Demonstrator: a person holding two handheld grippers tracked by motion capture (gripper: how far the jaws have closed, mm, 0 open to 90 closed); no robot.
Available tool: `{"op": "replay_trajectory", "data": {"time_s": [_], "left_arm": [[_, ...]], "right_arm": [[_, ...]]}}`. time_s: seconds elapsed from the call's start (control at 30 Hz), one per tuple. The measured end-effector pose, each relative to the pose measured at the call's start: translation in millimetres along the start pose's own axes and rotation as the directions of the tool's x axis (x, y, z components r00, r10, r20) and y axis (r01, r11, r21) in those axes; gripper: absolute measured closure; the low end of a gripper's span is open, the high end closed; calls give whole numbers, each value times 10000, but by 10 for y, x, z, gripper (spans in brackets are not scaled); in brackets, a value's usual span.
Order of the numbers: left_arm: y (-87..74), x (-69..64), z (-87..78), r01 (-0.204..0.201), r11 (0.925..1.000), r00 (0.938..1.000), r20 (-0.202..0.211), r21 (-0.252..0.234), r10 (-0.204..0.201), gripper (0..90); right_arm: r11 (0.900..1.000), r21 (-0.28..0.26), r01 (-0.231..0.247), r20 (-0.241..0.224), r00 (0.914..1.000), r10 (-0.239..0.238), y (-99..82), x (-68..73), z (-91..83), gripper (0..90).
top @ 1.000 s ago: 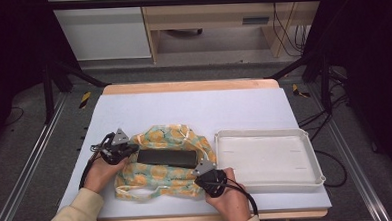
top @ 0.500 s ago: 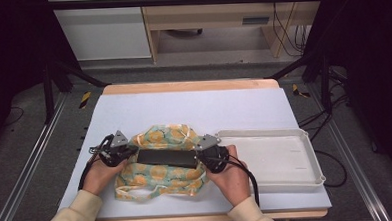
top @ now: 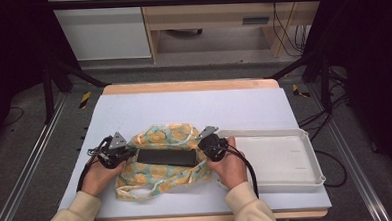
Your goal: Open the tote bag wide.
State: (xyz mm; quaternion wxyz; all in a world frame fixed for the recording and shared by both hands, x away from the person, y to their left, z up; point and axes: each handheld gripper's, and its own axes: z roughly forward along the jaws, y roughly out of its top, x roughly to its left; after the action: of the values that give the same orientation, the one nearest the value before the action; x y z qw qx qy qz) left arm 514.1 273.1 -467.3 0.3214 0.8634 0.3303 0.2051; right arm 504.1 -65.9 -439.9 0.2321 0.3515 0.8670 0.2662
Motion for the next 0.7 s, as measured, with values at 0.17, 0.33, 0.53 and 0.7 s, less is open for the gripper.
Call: {"op": "replay_trajectory", "data": {"time_s": [0.17,0.33,0.53,0.7], "left_arm": [[-14,6,35,-7,9997,10000,66,243,5,900],[-18,-4,9,-5,9998,10000,35,192,4,900],[-31,-48,-189,13,9998,9999,-108,-204,-16,900],[-33,-204,-422,-195,9974,9998,-107,-696,188,900]], "right_arm": [[9993,369,-33,-54,10000,35,-6,-28,104,900],[9993,365,-14,-101,9999,18,-4,-25,109,900],[9994,-331,-98,-160,9998,93,-16,-1,-47,900],[9948,-1016,-65,-260,9997,39,-31,63,-229,900]]}}
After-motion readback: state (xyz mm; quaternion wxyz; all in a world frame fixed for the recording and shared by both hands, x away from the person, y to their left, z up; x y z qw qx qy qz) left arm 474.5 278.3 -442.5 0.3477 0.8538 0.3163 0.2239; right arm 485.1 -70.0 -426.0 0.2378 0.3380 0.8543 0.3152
